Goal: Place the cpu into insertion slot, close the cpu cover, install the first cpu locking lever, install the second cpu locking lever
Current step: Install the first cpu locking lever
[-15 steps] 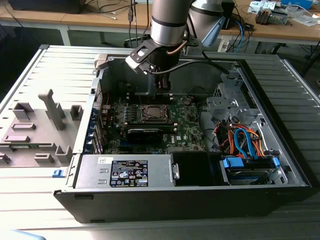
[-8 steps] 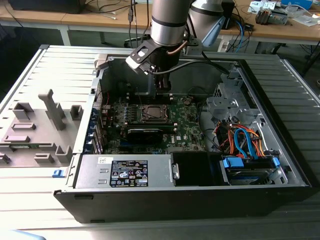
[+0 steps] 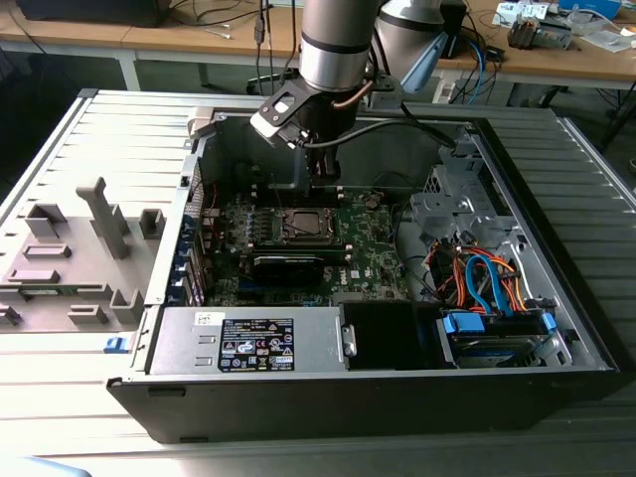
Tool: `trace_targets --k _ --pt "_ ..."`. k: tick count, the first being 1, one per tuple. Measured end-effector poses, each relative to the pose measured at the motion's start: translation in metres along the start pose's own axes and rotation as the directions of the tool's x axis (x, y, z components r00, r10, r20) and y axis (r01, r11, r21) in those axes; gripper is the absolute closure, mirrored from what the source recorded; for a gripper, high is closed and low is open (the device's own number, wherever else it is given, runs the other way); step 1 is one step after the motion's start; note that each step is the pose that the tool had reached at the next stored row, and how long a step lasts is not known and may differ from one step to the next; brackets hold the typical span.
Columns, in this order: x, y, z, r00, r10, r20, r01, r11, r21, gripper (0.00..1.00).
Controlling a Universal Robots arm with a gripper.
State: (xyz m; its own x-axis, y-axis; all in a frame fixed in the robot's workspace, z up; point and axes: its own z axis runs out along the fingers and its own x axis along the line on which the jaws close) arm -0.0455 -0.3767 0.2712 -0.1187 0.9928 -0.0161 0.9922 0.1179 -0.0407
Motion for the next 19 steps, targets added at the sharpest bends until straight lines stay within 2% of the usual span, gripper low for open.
trace_targets --k 10,19 --pt "0.0000 0.0000 0.0000 0.9999 -0.012 0.0006 0.012 0.9999 -0.0002 0.89" --pt "0.0000 0.0000 0.0001 0.9997 -0.023 0.0082 0.023 0.9997 0.0006 0.89"
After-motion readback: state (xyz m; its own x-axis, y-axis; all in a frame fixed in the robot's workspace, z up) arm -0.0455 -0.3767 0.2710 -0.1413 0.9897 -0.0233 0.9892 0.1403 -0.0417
